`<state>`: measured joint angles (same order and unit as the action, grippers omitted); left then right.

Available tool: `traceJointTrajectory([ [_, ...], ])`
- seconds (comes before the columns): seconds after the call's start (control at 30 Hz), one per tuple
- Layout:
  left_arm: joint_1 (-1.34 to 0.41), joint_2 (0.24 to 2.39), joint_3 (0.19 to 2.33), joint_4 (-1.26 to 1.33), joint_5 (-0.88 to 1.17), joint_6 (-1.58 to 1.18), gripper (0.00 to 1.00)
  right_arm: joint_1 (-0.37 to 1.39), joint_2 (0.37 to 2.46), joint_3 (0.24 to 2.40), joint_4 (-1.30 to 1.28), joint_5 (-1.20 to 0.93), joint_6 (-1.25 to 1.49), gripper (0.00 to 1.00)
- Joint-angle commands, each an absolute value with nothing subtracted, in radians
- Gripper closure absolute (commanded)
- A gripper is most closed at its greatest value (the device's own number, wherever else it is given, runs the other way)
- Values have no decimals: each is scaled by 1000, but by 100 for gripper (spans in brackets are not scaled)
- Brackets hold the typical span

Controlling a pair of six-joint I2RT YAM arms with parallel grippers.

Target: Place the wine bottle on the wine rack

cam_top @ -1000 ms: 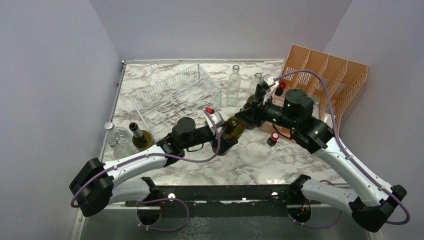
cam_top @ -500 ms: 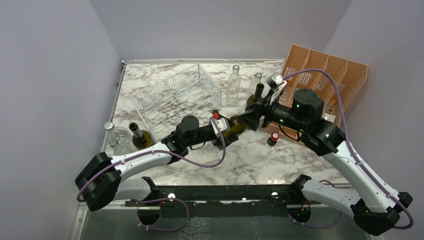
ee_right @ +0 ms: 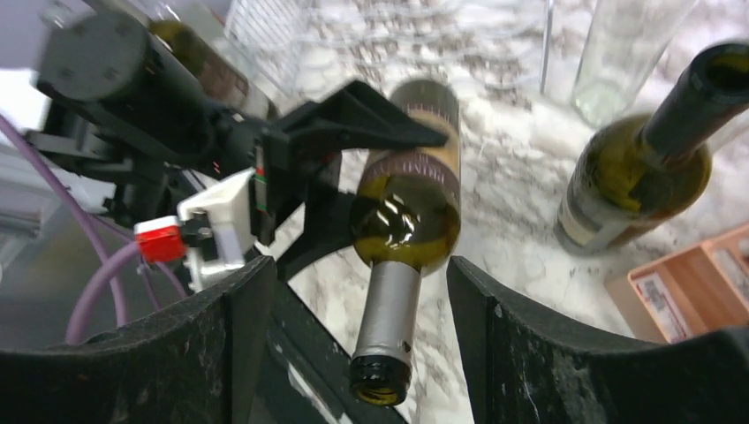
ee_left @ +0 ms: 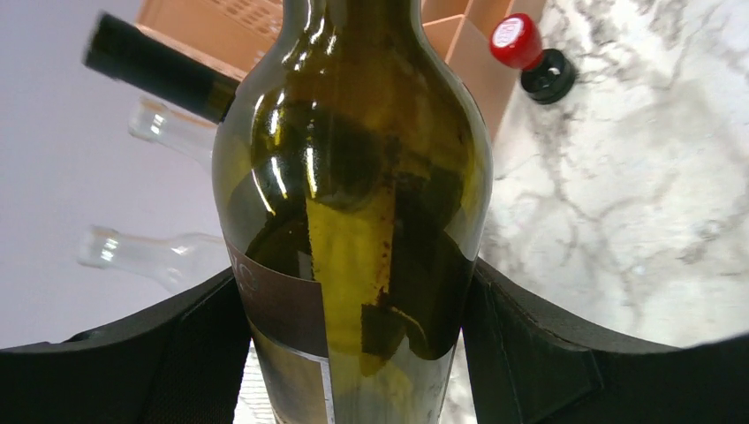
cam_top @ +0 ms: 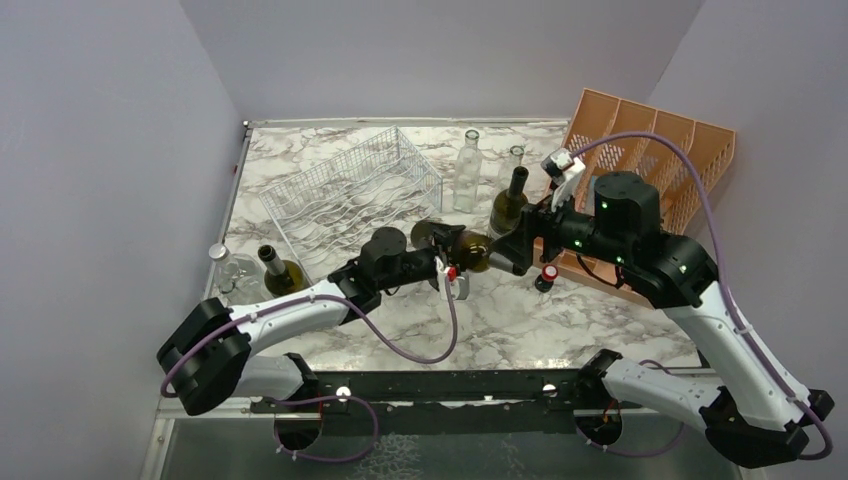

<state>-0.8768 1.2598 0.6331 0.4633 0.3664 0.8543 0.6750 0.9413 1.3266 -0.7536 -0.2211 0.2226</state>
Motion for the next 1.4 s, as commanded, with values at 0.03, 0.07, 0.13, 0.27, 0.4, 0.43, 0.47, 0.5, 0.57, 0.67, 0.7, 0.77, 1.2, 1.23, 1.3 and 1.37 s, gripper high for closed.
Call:
traceJointTrajectory([
  [0.03,-876,1266,757,518,386,1152,100,682,1004,1338,-912,-254,184,26],
  [0.07,-875,1268,770,510,382,1176,100,683,1012,1331,-916,-264,183,26],
  [0.13,-876,1269,792,480,386,1227,100,682,1019,1311,-919,-271,187,27],
  [0.27,-876,1276,841,418,349,1336,100,681,1029,1288,-930,-245,202,31],
  [0.4,-877,1321,940,383,356,1421,100,682,1034,1258,-909,-238,219,34],
  [0.43,-877,1327,952,357,366,1450,100,683,1040,1262,-916,-242,219,35],
  [0.47,-877,1330,969,322,367,1480,100,682,1044,1264,-919,-242,221,35],
  [0.5,-876,1334,988,276,363,1513,100,681,1046,1260,-914,-240,223,36],
  [0.57,-876,1337,1007,223,362,1562,100,682,1048,1247,-898,-236,226,38],
  [0.67,-876,1332,1015,182,362,1623,100,683,1053,1240,-883,-230,226,39],
  [0.7,-877,1329,1018,168,362,1634,100,683,1055,1238,-878,-229,225,39],
  [0.77,-877,1325,1026,159,361,1637,100,682,1064,1233,-868,-229,220,40],
  [1.2,-877,1309,1033,181,369,1597,100,682,1107,1160,-754,-266,213,48],
  [1.23,-877,1308,1032,188,367,1588,100,682,1110,1155,-749,-268,213,48],
  [1.3,-876,1307,1032,196,359,1582,100,681,1116,1148,-742,-271,212,51],
  [1.37,-877,1306,1033,198,357,1575,100,682,1118,1142,-733,-273,208,60],
])
